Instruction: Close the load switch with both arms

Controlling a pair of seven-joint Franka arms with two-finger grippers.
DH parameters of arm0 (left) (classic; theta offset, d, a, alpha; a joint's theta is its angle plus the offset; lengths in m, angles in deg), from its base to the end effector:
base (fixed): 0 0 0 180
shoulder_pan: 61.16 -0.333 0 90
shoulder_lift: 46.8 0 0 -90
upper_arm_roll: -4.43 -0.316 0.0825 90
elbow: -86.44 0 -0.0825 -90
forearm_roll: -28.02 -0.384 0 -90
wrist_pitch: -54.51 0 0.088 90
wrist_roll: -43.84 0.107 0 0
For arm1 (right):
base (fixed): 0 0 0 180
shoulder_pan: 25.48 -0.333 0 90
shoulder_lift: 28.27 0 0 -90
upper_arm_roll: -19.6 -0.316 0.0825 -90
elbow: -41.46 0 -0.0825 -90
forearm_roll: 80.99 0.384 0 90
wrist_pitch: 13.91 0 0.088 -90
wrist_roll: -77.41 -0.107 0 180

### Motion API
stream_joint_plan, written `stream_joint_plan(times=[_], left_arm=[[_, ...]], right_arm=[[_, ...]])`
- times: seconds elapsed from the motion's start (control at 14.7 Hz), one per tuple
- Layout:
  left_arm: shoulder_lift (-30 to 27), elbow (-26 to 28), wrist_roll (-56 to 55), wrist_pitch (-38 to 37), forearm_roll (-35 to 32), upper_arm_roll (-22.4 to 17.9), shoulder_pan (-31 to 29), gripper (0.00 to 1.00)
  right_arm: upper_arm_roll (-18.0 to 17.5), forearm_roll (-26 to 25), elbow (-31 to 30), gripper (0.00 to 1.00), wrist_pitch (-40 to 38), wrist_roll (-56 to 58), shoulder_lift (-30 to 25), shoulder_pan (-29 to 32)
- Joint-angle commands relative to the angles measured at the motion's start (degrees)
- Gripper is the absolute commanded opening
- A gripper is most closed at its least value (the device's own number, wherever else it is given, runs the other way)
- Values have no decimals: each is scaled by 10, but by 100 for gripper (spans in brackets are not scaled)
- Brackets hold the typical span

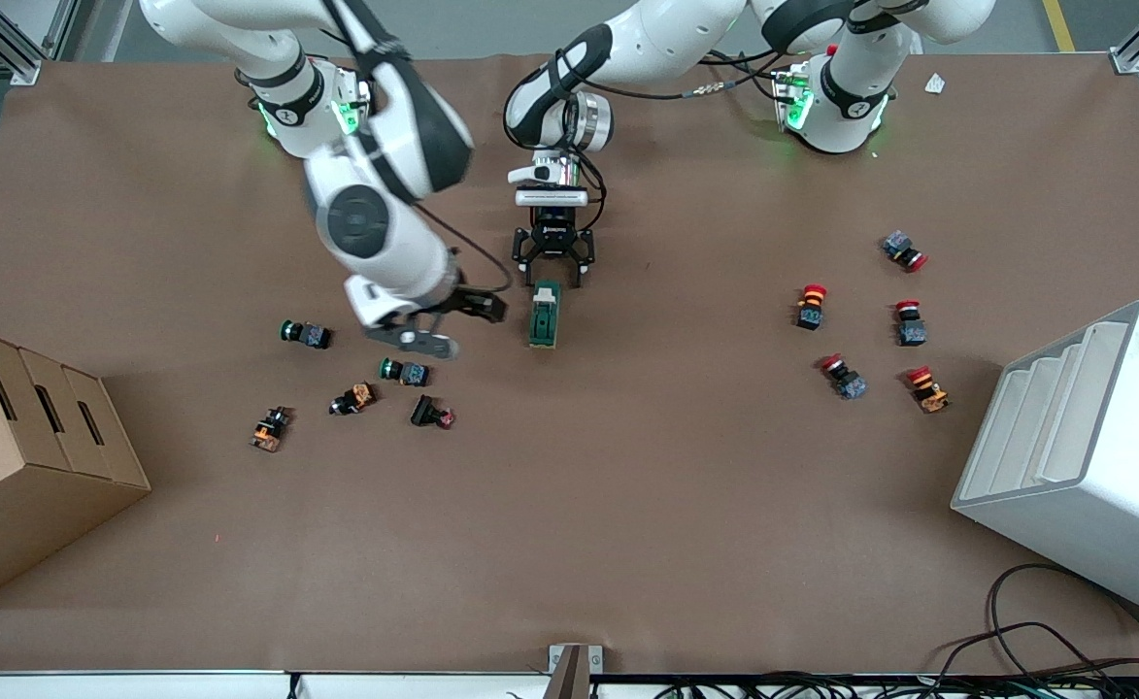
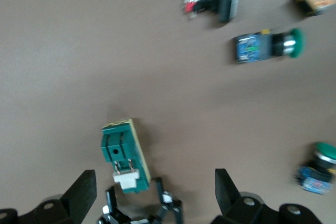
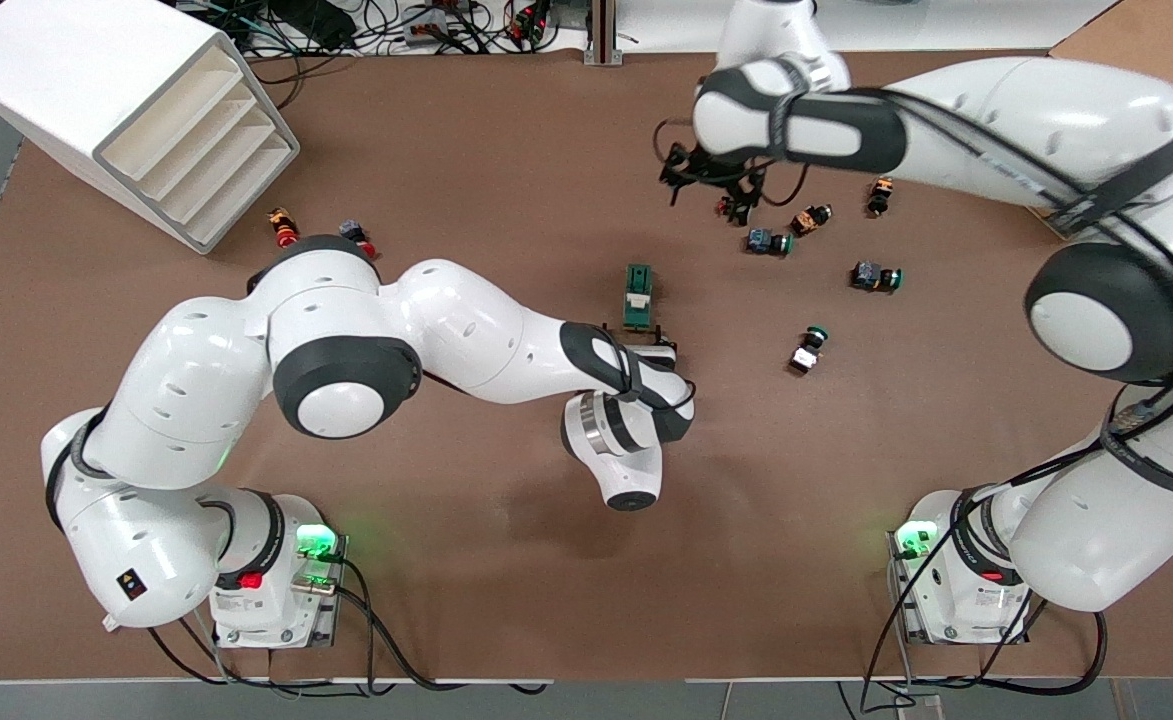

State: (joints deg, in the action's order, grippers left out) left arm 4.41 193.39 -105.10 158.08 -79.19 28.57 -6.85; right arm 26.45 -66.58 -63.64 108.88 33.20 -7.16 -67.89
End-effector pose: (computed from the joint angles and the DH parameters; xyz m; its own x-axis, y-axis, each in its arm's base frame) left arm 0.1965 -0.5604 0.0620 0.3848 -0.0287 0.9226 -0.0539 -0.9985 -0.0085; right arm 0.5048 0.3797 0.3279 0.9487 -0.2740 -0.1578 -0.2874 -0.9554 -0.0688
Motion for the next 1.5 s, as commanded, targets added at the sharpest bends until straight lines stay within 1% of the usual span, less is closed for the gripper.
stream_joint_plan(times=[0.0,0.07,0.2,0.55,0.82,1.02,1.09,1.23,1.43], left_arm=[[22,-19,-1,5,-9,-2,9,100],[23,-19,-1,3,-9,-3,11,100],[29,-19,-3,1,-10,-3,12,100],[34,-19,-3,-4,-10,-3,15,100],[35,-17,-11,-6,-10,-3,16,100],[33,-17,-12,-8,-9,-3,16,100],[33,-17,-13,-13,-9,-3,16,100],[32,-19,-13,-13,-9,-3,16,100],[34,-18,-12,-13,-9,-3,15,100]], right_arm=[[8,26,3,100,51,-13,32,-30],[8,38,4,100,67,-15,43,-36],[8,41,7,100,85,-18,59,-46],[8,46,7,100,98,-31,85,-64],[7,75,5,100,95,-175,85,-86],[8,131,1,100,97,-235,85,-100],[8,139,0,100,97,-262,86,-101],[8,140,0,100,97,-323,91,-113],[8,140,1,100,112,-342,106,-123]])
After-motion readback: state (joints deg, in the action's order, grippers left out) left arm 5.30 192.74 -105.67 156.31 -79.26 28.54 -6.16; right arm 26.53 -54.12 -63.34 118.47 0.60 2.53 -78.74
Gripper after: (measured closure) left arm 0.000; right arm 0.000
